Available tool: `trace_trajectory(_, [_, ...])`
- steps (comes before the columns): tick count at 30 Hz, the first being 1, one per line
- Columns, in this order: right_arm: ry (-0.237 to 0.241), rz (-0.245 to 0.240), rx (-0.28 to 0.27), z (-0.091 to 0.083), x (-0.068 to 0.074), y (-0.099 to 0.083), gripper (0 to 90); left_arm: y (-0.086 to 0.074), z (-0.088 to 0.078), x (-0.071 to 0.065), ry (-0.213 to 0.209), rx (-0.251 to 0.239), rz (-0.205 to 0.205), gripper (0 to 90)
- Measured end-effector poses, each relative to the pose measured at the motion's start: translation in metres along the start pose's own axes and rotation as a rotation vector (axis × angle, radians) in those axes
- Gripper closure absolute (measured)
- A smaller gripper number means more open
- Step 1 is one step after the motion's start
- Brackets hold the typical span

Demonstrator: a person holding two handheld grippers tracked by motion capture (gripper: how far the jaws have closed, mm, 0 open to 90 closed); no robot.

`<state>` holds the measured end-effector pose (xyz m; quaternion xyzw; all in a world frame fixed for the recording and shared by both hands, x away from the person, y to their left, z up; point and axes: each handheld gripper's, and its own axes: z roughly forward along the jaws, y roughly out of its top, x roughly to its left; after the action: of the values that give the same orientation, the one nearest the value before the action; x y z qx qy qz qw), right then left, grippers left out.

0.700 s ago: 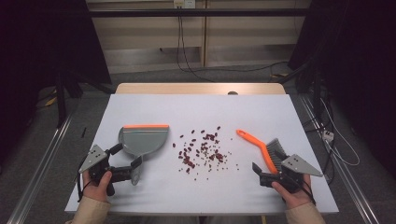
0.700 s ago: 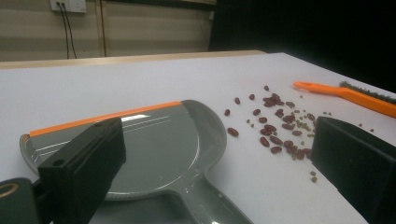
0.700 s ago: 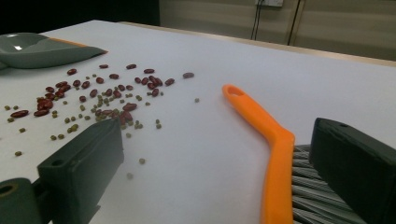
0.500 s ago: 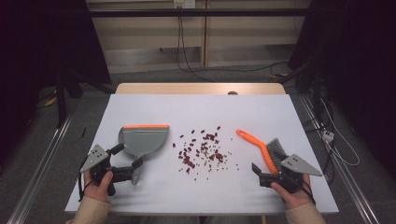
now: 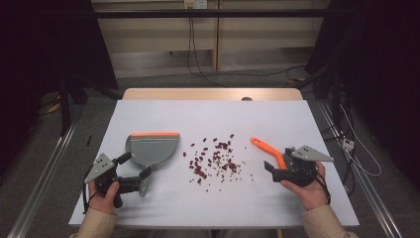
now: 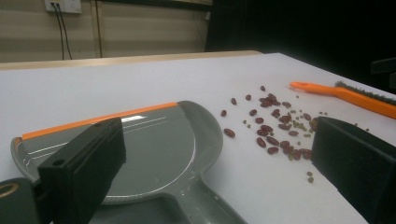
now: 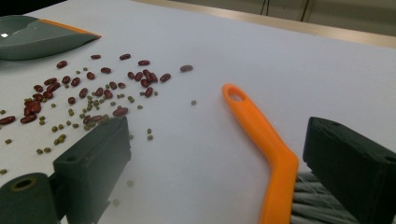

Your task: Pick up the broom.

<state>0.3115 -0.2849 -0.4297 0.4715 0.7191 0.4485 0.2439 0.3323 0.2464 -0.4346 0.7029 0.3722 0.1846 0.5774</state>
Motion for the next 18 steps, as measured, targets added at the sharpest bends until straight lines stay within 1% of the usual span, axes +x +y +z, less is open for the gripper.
trace_trajectory(1, [0.013, 0.003, 0.013, 0.004, -0.002, 0.003, 13.6, 0.0, 0.0, 0.0, -0.001, 0.001, 0.003, 3.2])
trace_trajectory(2, [0.023, 0.002, 0.056, 0.012, -0.007, 0.007, 20.6, 0.0, 0.0, 0.0, -0.003, 0.002, 0.001, 3.2])
trace_trajectory(3, [0.026, 0.002, 0.07, 0.015, -0.01, 0.008, 22.6, 0.0, 0.0, 0.0, -0.004, 0.004, 0.002, 3.2])
trace_trajectory(4, [0.026, 0.002, 0.07, 0.015, -0.01, 0.008, 22.6, 0.0, 0.001, -0.001, -0.005, 0.004, 0.0, 3.2])
trace_trajectory(5, [0.026, 0.003, 0.092, 0.019, -0.012, 0.009, 25.0, -0.001, 0.001, 0.0, -0.006, 0.004, -0.001, 3.2])
trace_trajectory(6, [0.022, -0.006, 0.108, 0.022, -0.014, 0.01, 26.8, -0.001, 0.0, 0.0, -0.007, 0.003, -0.005, 3.2])
trace_trajectory(7, [0.025, -0.026, 0.133, 0.026, -0.017, 0.012, 31.1, -0.001, 0.0, 0.0, -0.007, 0.004, -0.005, 3.2])
trace_trajectory(8, [0.029, -0.03, 0.145, 0.028, -0.018, 0.013, 34.3, -0.001, 0.0, 0.001, -0.008, 0.005, -0.008, 3.2])
trace_trajectory(9, [0.036, -0.042, 0.155, 0.03, -0.02, 0.014, 34.9, -0.001, 0.0, 0.001, -0.009, 0.004, -0.008, 3.2])
trace_trajectory(10, [0.033, -0.05, 0.163, 0.033, -0.022, 0.016, 36.4, -0.001, 0.0, 0.001, -0.008, 0.004, -0.008, 3.2])
trace_trajectory(11, [0.035, -0.06, 0.181, 0.036, -0.025, 0.019, 38.6, -0.001, 0.0, 0.001, -0.008, 0.003, -0.006, 3.2])
trace_trajectory(13, [0.034, -0.066, 0.208, 0.04, -0.029, 0.023, 41.3, -0.001, 0.001, 0.0, -0.011, 0.002, -0.009, 3.2])
trace_trajectory(14, [0.032, -0.057, 0.236, 0.044, -0.035, 0.027, 44.1, -0.001, 0.001, 0.0, -0.012, 0.005, -0.006, 3.2])
trace_trajectory(15, [0.032, -0.057, 0.236, 0.044, -0.035, 0.027, 44.1, -0.001, 0.001, 0.0, -0.011, 0.007, -0.006, 3.2])
trace_trajectory(16, [0.032, -0.074, 0.264, 0.048, -0.039, 0.029, 46.8, -0.001, 0.001, 0.0, -0.012, 0.008, -0.008, 3.2])
trace_trajectory(17, [0.032, -0.074, 0.264, 0.048, -0.039, 0.029, 46.8, -0.002, 0.001, 0.0, -0.011, 0.007, -0.01, 3.2])
trace_trajectory(18, [0.027, -0.076, 0.281, 0.05, -0.041, 0.03, 46.9, -0.002, 0.001, 0.0, -0.01, 0.009, -0.008, 3.2])
